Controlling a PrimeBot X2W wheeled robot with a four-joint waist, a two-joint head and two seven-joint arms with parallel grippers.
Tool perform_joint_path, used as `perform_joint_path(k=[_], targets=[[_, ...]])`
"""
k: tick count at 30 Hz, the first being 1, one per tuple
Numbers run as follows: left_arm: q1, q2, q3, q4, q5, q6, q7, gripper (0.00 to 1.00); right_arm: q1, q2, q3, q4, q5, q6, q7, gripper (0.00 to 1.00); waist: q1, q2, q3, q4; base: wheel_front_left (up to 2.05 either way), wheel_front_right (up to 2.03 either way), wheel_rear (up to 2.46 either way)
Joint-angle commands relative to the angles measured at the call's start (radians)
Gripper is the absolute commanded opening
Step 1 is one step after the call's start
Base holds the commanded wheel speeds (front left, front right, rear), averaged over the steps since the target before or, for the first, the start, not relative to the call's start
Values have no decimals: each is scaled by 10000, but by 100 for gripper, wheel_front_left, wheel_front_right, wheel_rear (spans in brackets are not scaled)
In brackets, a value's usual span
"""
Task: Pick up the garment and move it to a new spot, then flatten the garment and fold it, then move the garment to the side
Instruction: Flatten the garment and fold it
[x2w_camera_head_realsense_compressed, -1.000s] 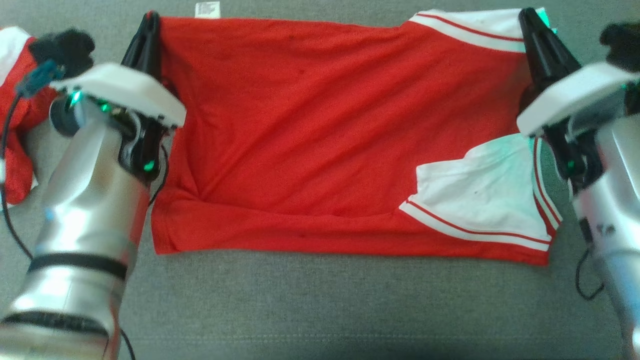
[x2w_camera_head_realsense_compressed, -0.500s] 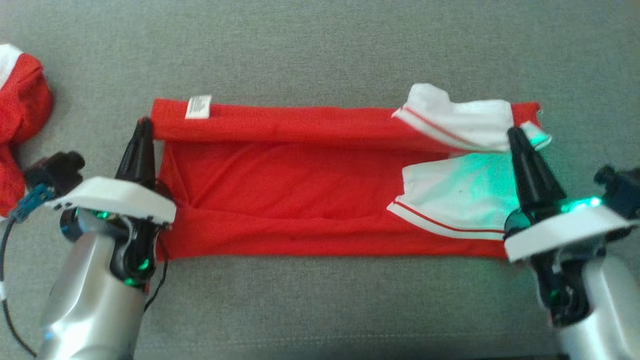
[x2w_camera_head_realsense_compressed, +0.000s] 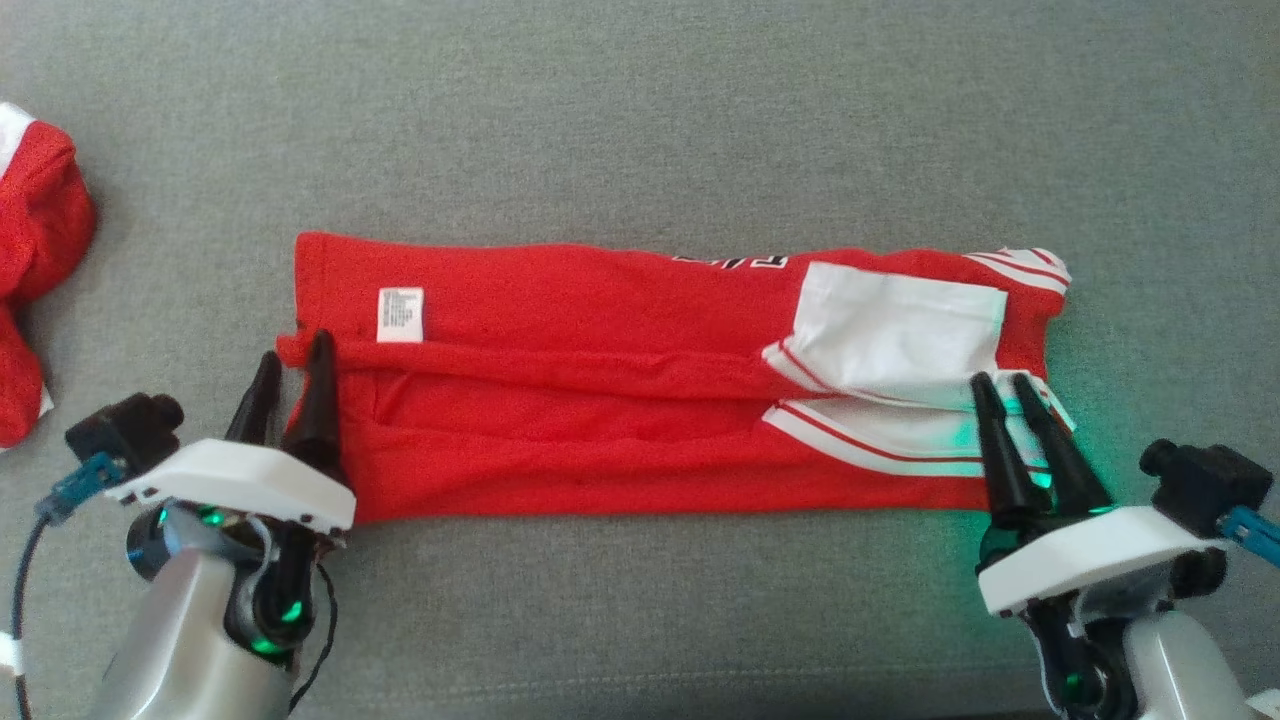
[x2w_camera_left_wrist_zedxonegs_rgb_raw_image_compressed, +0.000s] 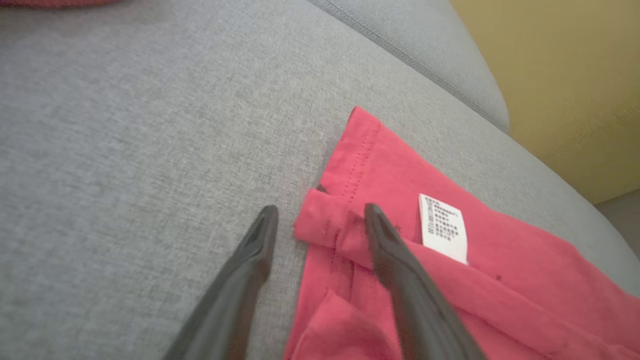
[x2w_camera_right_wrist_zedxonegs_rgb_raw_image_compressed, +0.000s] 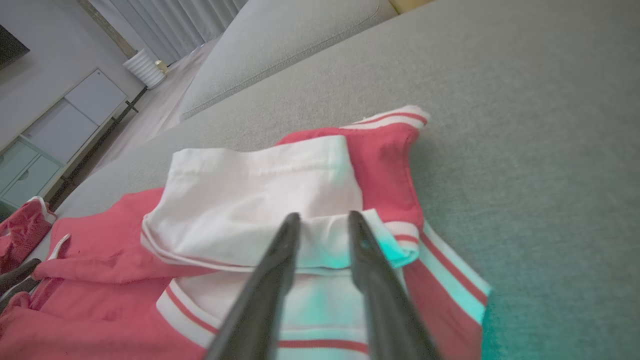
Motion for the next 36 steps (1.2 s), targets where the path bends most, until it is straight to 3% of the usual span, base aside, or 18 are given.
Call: perform_joint_path(k=[1,8,15,24,36], targets=[[24,322,253,-139,121,68,-92,100,-137,-39,164,-297,-134,-9,-143,100,0,-1,-29,-7,0,0,0],[393,424,-52,-686,1452,651,-1020,100,-343,-115,-18,-772,-1265,-9,-1362,100,0,-1,-433,-80,0,0,0],[1068,354,-56,-2467,3163,1357,-1219,100,-270,-430,-122,-1478,-2341,-9,-1847,100,0,-1,-973,-33,0,0,0],[2067,400,-352,-4182,4673,1567,-1224,100,286,-402,-263,-2051,-3055,-9,-1411,100,0,-1,-1603,-88,0,0,0],[2566,369,-591,-4588,4856,1721,-1225,100,668,-276,-312,-2002,-2983,-9,-1145,100,0,-1,-1893,-40,0,0,0]])
